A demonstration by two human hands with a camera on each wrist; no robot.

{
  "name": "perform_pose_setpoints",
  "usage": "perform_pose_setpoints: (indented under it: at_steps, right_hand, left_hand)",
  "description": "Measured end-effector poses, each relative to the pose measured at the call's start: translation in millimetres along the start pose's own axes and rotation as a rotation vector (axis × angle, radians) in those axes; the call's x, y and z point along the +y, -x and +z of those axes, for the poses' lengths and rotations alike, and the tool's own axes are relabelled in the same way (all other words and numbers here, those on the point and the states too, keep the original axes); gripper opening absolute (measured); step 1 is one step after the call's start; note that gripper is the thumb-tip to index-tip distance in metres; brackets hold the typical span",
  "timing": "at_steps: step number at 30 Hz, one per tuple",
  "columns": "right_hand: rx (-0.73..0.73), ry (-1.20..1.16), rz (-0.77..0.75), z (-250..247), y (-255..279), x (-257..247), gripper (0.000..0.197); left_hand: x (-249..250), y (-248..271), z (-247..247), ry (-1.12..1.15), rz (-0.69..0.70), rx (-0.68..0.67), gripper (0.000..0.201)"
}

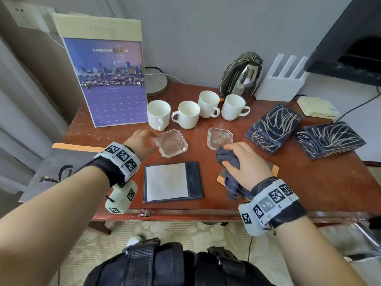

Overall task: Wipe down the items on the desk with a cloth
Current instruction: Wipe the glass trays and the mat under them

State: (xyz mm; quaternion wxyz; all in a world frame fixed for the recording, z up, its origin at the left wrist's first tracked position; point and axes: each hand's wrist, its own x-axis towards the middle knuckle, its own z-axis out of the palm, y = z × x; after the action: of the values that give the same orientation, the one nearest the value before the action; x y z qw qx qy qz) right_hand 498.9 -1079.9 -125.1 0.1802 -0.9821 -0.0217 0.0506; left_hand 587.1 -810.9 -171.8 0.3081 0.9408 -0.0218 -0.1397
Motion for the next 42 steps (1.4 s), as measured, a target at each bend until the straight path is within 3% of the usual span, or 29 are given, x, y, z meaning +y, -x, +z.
perform_pose_setpoints:
  at_steps: [8,12,16,20,22,31,39,42]
  right_hand:
    - [-0.003,0.014,0.186,-7,14,28,0.044]
    - [-0.048,0.068,0.198,-6,11,33,0.038]
    - [-0.104,0.043,0.167,0,0,31,0.038]
    - [-0.182,0.067,0.059,7,-24,23,0.039]
    - [-0.199,0.07,-0.003,10,-36,19,0.04]
    - [-0.204,0.017,-0.089,38,-68,5,0.036]
    - [-0.181,0.041,-0.127,50,-104,-31,0.033]
    - [-0.2,0.118,-0.162,57,-128,-48,0.037]
  left_hand:
    - [38,-21,26,0.025,0.301,-0.246,0.007]
    - [42,-29,44,-0.101,0.268,-0.302,0.005]
    - [33,-32,51,-0.116,0.275,-0.218,0.046]
    - [4,-44,49,-0.153,0.044,-0.03,0.077]
    - [-9,-50,49,-0.15,-0.034,-0.002,0.088]
    - [-18,-74,68,-0.149,-0.061,-0.12,0.115]
    - [-21,-89,55,-0.268,0.082,-0.168,0.112]
    - [-33,-89,51,-0.164,0.122,-0.256,0.118]
